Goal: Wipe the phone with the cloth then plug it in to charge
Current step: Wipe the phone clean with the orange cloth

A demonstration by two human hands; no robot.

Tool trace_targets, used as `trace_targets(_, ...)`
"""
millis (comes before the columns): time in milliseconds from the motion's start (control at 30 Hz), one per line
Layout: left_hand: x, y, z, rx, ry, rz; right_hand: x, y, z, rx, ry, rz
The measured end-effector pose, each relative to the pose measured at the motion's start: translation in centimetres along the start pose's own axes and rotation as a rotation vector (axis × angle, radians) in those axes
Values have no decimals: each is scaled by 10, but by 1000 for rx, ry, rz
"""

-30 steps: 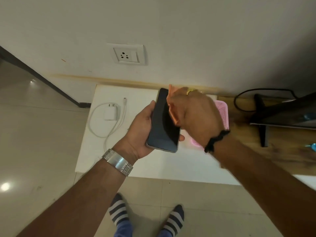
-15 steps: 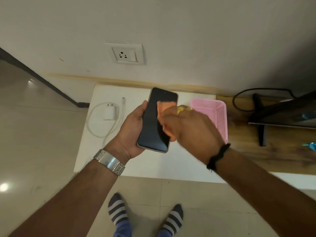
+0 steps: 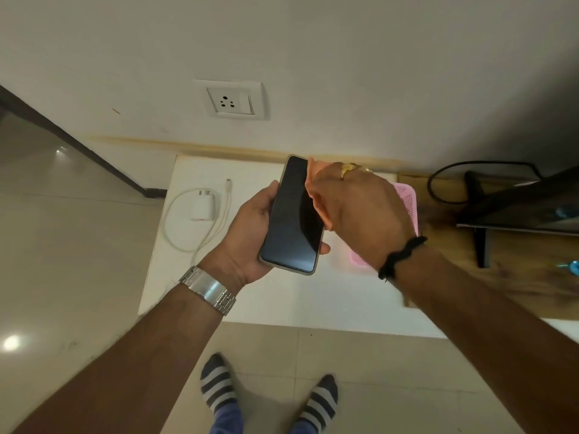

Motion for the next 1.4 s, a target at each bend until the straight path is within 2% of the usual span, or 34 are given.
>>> trace_targets(67,-4,1,2,-31,-3,-14,14,-7,-9,-16,42,51)
trace_targets(200,-4,4,0,-9,3,23,50,-21,-46,220,265,119)
trace_targets(233,-2,2,-2,-3,7,0,42,-14,-36,202,230,106)
trace_targets(333,7,0,-3,14,-13,-1,2,2,6,-68,18,26)
trace_targets(367,8,-1,-2,14,-9,-4,-3,0,11,-103,-19,8)
trace_targets(433,8,0,1,-11,18,-35,16,-14,2,-56,32,90)
trace_targets(500,12,6,1,-41,50,-58,44,-27,-20,75,107,221)
trace_targets(533,15,7,-1,-26,58,-67,45,-26,-22,94,132,205)
trace_targets(600,21,5,-5,45,67,-62,26,-16,-3,24,106,79)
trace_targets(700,23,3,-7,101,69,-22,-2,-10,20,-98,-2,24)
trace_targets(867,21,7,-8,33,68,-61,39,-25,-14,79,148,127)
trace_targets(900,22,5,-9,57,67,-55,32,-20,-8,76,112,109)
trace_targets(967,24,2,-10,106,66,-28,6,-11,11,-47,2,86)
trace_targets(1033,21,2,-9,93,69,-38,-1,-14,14,-95,-31,74)
trace_targets(1133,17,9,-6,29,74,-108,44,-31,-13,54,130,134)
trace_targets(1200,18,10,-7,-6,80,-117,50,-28,-26,122,187,194)
trace_targets(1233,19,7,-8,9,73,-106,41,-24,-19,112,154,182)
trace_targets(1333,17,1,-8,51,50,-67,13,-18,8,-59,-11,115)
trace_targets(1400,13,3,-5,40,53,-85,27,-25,3,-70,9,105)
Point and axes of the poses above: each hand's wrist, its own z-axis towards the middle knuckle, its own y-axis out of the back of the hand, x = y × z, the point moved 2 cm from there along z, towards the middle knuckle, and after that the axes turned 14 degrees about z, right-handed, at the moved point
